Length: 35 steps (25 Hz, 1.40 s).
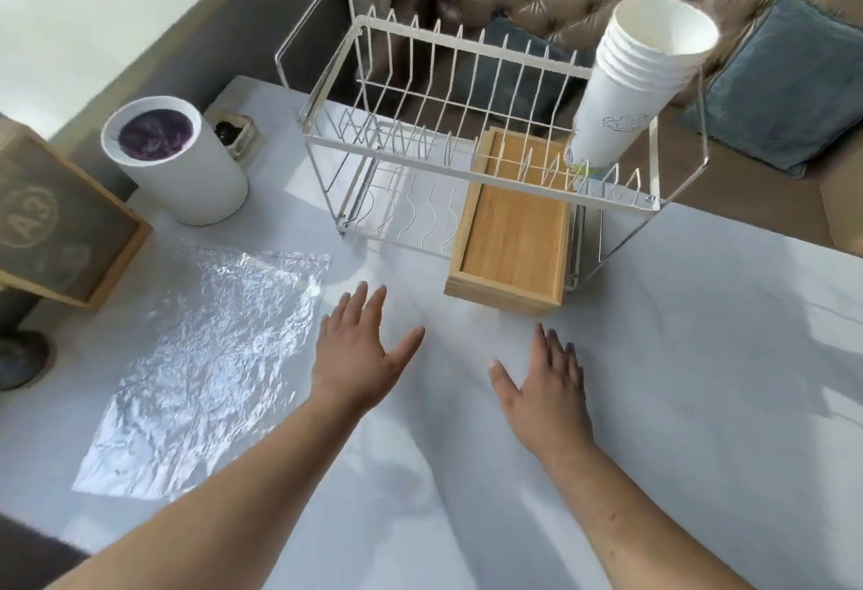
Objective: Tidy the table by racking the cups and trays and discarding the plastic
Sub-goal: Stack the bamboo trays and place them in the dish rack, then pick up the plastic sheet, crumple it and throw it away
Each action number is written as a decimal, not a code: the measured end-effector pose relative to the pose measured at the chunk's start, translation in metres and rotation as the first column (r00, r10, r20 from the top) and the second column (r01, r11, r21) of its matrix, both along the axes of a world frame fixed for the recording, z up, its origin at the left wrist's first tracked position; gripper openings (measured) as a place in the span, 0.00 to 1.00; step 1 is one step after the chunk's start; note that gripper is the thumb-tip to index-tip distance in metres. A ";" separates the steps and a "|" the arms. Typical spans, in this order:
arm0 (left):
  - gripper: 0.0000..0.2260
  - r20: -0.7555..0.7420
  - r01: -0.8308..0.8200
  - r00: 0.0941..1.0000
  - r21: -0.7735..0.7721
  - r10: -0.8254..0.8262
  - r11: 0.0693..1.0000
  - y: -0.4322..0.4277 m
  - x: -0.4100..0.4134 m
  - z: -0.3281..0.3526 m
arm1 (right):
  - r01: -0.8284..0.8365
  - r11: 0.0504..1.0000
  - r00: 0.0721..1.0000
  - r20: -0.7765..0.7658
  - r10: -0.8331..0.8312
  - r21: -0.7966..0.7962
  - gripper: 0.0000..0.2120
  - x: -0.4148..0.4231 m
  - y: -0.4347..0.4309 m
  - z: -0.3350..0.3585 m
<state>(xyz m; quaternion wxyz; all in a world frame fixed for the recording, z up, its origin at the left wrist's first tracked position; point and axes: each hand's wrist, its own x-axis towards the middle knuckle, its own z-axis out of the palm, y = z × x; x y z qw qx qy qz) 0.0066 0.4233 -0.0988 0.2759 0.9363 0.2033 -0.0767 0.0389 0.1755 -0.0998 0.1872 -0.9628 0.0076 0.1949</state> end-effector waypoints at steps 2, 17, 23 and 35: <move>0.44 -0.029 -0.072 0.997 0.135 0.076 0.988 0.031 -0.033 -0.013 | -0.161 0.985 0.986 0.031 0.163 -0.062 0.43 -0.019 0.021 -0.009; 0.42 -0.216 0.158 0.971 0.278 -0.099 0.948 0.100 -0.200 -0.060 | -0.701 0.685 0.699 -0.002 0.715 -0.200 0.41 -0.078 0.154 -0.031; 0.40 -0.166 0.303 0.949 0.259 -0.267 0.917 0.056 -0.186 -0.061 | -0.623 0.727 0.776 -0.111 0.621 -0.289 0.41 -0.092 0.084 -0.042; 0.42 -0.222 0.593 0.804 0.218 -0.552 0.775 -0.080 -0.126 -0.054 | -0.321 0.903 0.947 -0.123 0.298 -0.286 0.40 -0.117 -0.084 -0.032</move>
